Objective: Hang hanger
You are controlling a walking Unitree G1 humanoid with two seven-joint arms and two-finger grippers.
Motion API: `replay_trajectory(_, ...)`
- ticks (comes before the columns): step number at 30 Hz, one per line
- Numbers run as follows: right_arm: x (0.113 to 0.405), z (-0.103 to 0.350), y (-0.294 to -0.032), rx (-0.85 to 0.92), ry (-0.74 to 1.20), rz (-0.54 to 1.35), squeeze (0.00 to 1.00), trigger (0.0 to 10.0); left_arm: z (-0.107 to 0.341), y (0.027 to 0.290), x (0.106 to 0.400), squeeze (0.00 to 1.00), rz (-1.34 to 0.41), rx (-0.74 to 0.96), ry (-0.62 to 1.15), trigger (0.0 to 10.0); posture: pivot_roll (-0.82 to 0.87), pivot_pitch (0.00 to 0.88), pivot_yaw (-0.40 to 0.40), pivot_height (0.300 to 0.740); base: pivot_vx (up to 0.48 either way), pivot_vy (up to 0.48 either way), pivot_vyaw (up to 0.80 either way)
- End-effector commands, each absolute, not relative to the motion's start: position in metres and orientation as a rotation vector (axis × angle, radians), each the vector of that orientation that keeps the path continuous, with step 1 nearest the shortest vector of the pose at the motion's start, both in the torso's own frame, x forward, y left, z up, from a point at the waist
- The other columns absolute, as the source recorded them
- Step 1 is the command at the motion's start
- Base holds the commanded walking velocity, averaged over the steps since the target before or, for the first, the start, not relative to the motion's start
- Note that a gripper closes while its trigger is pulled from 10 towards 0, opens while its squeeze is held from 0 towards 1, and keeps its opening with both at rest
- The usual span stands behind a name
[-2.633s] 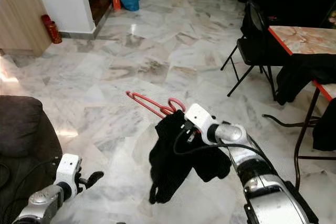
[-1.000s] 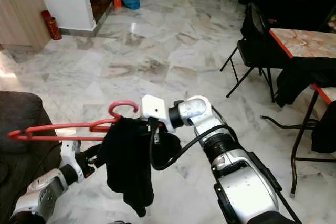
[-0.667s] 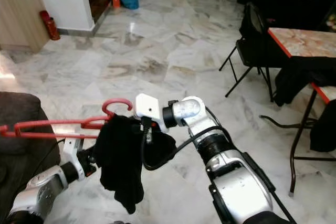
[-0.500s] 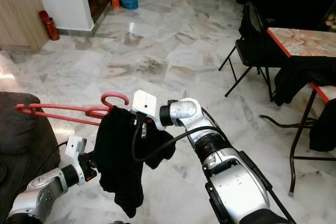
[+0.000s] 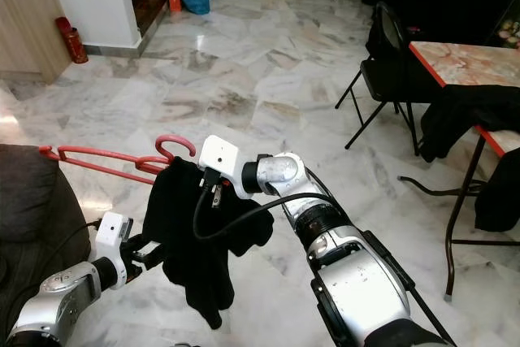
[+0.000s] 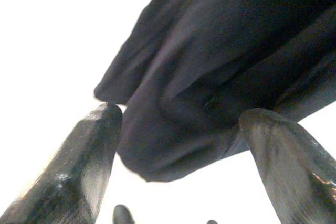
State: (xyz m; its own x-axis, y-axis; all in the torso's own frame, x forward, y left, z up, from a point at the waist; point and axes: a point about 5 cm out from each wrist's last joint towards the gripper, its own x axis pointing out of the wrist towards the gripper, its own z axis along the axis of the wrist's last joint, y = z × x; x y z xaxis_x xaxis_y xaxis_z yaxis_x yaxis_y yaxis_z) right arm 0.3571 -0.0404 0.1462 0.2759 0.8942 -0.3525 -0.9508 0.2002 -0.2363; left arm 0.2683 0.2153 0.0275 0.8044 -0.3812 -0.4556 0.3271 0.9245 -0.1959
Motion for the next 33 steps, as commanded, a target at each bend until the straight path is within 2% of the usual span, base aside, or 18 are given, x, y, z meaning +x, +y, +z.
replay_trajectory(1, 0.363, 0.162, -0.039, -0.456, 0.099, 1.281, 0.0, 10.0, 0.025, 0.221, 0.271, 0.0, -0.299, -0.082, 0.525, 10.0, 0.19, 0.0, -0.064, 0.732, 0.0, 0.0, 0.0)
replay_trajectory(16, 0.359, 0.162, -0.037, -0.448, 0.088, 1.346, 0.0, 10.0, 0.03, 0.23, 0.285, 0.0, -0.097, -0.085, 0.396, 10.0, 0.19, 0.0, -0.067, 0.732, 0.0, 0.0, 0.0)
replay_trajectory(21, 0.359, 0.161, -0.037, -0.451, 0.091, 1.338, 0.0, 10.0, 0.031, 0.224, 0.285, 0.0, -0.161, -0.147, 0.392, 10.0, 0.19, 0.0, -0.067, 0.732, 0.0, 0.0, 0.0)
replay_trajectory(25, 0.357, 0.16, -0.032, -0.436, 0.09, 1.357, 0.0, 10.0, 0.029, 0.211, 0.279, 0.0, -0.304, -0.189, 0.414, 10.0, 0.19, 0.0, -0.068, 0.732, 0.0, 0.0, 0.0)
replay_trajectory(33, 0.354, 0.159, -0.027, -0.426, 0.086, 1.373, 0.0, 10.0, 0.034, 0.2, 0.278, 0.0, -0.411, -0.22, 0.397, 10.0, 0.19, 0.0, -0.067, 0.732, 0.0, 0.0, 0.0)
